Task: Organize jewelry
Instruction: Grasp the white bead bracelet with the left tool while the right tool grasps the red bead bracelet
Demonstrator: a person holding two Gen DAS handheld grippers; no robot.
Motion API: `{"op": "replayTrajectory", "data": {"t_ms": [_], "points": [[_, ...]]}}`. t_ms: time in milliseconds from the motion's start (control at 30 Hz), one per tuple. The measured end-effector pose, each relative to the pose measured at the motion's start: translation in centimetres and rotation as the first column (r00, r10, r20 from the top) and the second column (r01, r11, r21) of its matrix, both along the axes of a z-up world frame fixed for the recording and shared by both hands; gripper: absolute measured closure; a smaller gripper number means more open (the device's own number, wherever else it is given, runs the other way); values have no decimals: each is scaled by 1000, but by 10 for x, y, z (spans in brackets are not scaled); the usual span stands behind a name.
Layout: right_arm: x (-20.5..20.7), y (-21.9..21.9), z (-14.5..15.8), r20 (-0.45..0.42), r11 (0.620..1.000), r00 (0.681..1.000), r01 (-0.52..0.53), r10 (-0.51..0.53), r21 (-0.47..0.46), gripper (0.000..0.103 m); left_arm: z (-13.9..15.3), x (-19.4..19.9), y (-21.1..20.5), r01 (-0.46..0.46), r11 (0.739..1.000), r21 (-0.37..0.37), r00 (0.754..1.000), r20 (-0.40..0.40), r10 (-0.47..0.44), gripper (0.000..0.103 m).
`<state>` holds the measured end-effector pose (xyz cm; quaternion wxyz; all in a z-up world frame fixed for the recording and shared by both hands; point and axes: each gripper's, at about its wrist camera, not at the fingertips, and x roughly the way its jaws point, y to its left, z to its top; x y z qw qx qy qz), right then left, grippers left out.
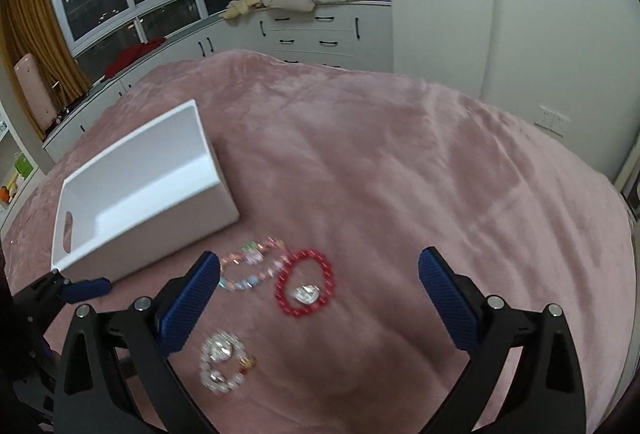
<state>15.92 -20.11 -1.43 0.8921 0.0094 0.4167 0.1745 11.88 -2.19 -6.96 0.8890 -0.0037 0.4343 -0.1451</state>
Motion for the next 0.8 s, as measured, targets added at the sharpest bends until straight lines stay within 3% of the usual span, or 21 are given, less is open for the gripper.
{"op": "replayTrajectory", "data": {"t_ms": [167, 333, 400, 733, 800], "points": [[-13, -22, -26, -46, 994, 999, 32, -27, 108, 5, -31, -1, -24, 46, 999, 15, 997, -54, -45, 10], [-13, -15, -30, -28, 995, 1000, 7, -4, 100, 7, -50, -2, -46, 91, 994, 62, 994, -73, -86, 10], [-10, -17, -34, -50, 991, 999, 13, -6, 135, 15, -57, -2, -52, 95, 993, 76, 993, -72, -90, 11], [10, -20, -64, -173, 977, 985, 50, -13, 209, 25, -84, 7, -59, 68, 986, 150, 994, -98, -54, 18], [15, -14, -76, -211, 979, 978, 32, 11, 201, 31, -90, 7, -59, 72, 984, 162, 992, -114, -54, 24]]}}
